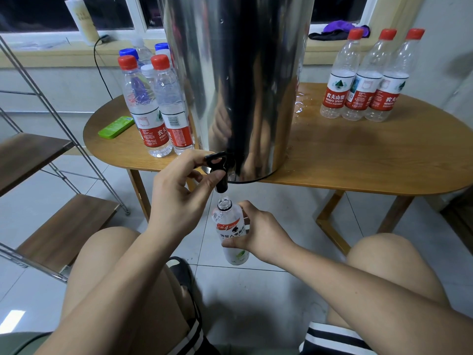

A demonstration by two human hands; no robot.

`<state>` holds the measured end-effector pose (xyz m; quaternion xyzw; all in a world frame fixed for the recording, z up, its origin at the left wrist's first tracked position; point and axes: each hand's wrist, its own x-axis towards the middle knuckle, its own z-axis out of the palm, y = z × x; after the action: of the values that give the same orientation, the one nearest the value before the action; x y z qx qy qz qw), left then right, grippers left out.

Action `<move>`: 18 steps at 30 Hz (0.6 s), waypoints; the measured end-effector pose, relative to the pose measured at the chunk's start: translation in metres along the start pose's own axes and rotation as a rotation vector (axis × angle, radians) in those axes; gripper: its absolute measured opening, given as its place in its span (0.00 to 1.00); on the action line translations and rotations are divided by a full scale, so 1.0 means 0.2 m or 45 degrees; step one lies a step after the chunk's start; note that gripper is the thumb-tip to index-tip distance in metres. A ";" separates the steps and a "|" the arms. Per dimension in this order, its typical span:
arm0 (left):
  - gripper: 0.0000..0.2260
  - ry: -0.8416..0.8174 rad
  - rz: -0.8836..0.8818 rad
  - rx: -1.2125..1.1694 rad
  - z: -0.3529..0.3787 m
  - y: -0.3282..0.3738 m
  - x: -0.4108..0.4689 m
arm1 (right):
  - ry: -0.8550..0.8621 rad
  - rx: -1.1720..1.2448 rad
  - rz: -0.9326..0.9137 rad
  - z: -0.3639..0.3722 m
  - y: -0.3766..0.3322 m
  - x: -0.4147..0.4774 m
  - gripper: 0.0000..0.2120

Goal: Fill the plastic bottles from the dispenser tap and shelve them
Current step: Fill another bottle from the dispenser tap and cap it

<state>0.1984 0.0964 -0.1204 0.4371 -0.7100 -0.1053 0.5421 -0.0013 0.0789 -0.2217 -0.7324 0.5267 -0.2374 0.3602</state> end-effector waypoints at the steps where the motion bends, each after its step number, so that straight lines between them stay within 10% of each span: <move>1: 0.07 -0.001 0.000 0.002 0.00 0.00 0.00 | 0.001 0.000 -0.002 0.00 0.00 0.00 0.36; 18: 0.08 0.001 -0.008 0.002 0.00 0.01 0.00 | -0.004 0.000 0.001 0.00 0.00 0.00 0.36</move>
<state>0.1973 0.0970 -0.1193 0.4398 -0.7084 -0.1065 0.5416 -0.0018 0.0791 -0.2214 -0.7326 0.5265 -0.2359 0.3612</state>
